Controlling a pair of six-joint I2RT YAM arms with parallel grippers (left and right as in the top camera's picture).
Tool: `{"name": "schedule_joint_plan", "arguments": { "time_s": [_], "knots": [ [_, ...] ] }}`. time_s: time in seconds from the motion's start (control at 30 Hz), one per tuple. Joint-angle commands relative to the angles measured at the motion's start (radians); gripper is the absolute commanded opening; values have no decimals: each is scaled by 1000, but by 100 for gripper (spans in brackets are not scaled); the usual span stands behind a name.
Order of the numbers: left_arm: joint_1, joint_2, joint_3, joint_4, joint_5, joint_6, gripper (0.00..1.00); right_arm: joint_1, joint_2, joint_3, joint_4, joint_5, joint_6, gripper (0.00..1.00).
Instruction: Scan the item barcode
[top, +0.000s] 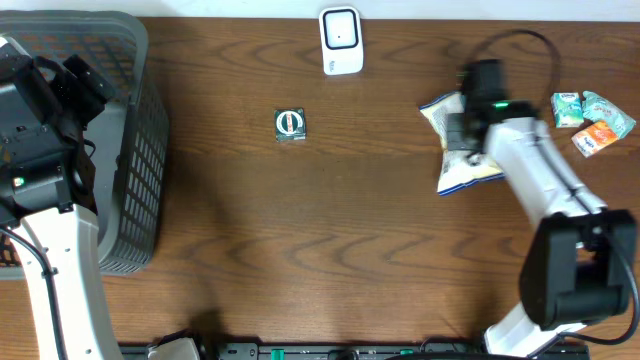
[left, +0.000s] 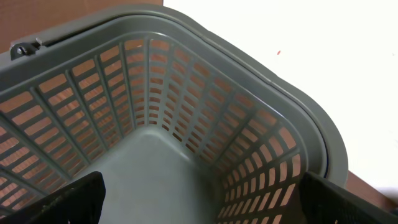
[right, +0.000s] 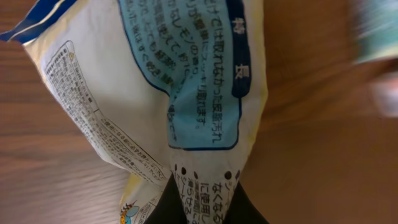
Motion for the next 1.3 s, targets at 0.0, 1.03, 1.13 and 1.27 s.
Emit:
{"name": "schedule_joint_plan", "arguments": {
  "time_s": [0.0,1.03,1.13,1.27],
  "knots": [
    [5,4,16,0,-2,10,98,138,18,10,-6,610,38,1],
    [5,4,16,0,-2,10,98,576,237,171,-129,266,163,57],
    [5,4,16,0,-2,10,98,534,237,270,-205,223,170,55],
    [5,4,16,0,-2,10,98,439,237,371,-271,140,169,31]
  ]
}}
